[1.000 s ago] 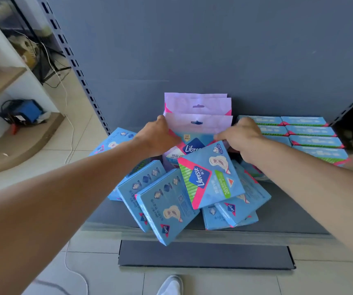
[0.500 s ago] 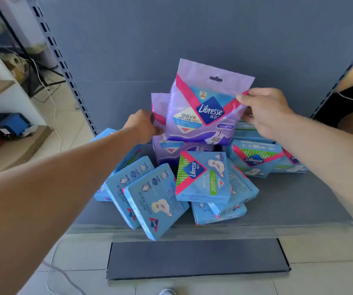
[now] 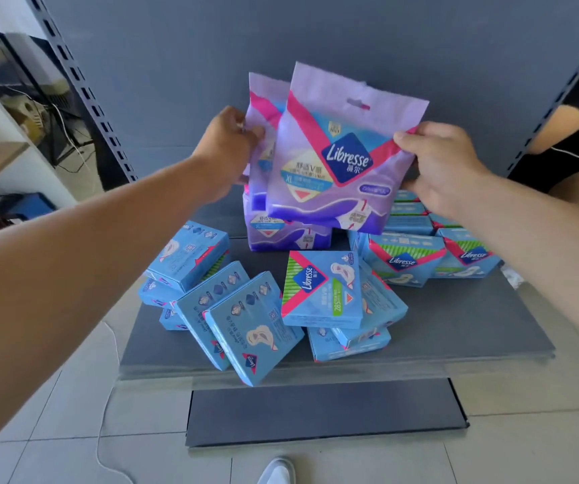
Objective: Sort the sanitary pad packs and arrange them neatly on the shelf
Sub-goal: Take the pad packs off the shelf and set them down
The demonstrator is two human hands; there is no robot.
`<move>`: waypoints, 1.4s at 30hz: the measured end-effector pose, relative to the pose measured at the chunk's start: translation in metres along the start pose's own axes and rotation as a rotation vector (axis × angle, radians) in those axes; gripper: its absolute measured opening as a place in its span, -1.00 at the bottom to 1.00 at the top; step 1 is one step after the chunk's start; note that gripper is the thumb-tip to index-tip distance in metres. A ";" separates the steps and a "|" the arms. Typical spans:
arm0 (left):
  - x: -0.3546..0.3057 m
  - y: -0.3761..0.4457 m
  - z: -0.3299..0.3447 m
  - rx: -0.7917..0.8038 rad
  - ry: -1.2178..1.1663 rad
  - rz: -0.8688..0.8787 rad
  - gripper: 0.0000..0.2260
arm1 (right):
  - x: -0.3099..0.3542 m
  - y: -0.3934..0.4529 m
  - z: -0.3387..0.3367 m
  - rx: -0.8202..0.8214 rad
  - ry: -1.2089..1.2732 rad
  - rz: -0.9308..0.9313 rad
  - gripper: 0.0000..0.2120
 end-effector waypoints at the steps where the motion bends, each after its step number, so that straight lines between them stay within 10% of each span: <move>1: -0.009 -0.006 0.008 0.017 -0.052 0.007 -0.97 | 0.006 -0.002 -0.001 -0.008 0.006 -0.030 -0.86; 6: -0.042 -0.025 0.074 0.139 -0.223 -0.022 -0.58 | 0.030 -0.014 -0.041 -0.100 -0.026 -0.206 -0.97; 13: -0.087 -0.077 0.217 0.374 -0.206 0.130 -0.95 | 0.027 -0.077 -0.191 -0.393 -0.040 -0.183 -0.75; 18: -0.106 -0.170 0.323 0.813 -0.496 -0.008 -0.37 | 0.016 -0.154 -0.297 -0.733 0.006 -0.088 -0.97; 23: -0.109 -0.253 0.375 0.882 -0.353 0.201 -0.22 | 0.025 -0.228 -0.353 -0.906 -0.132 -0.074 -0.83; 35: -0.090 -0.363 0.463 1.216 -0.449 0.028 -0.37 | -0.004 -0.393 -0.401 -0.821 -0.206 -0.257 -0.21; 42: -0.048 -0.431 0.490 1.283 -0.397 0.477 -0.12 | -0.081 -0.441 -0.443 -1.036 -0.285 -0.269 -0.16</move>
Point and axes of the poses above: each hand's wrist, its own y-axis towards the middle knuckle, its own z-axis out of the palm, x = y × z, the point moved 6 cm from there along y, towards the middle knuckle, and after that the axes turned 2 degrees about -y, right-handed, at the moved point
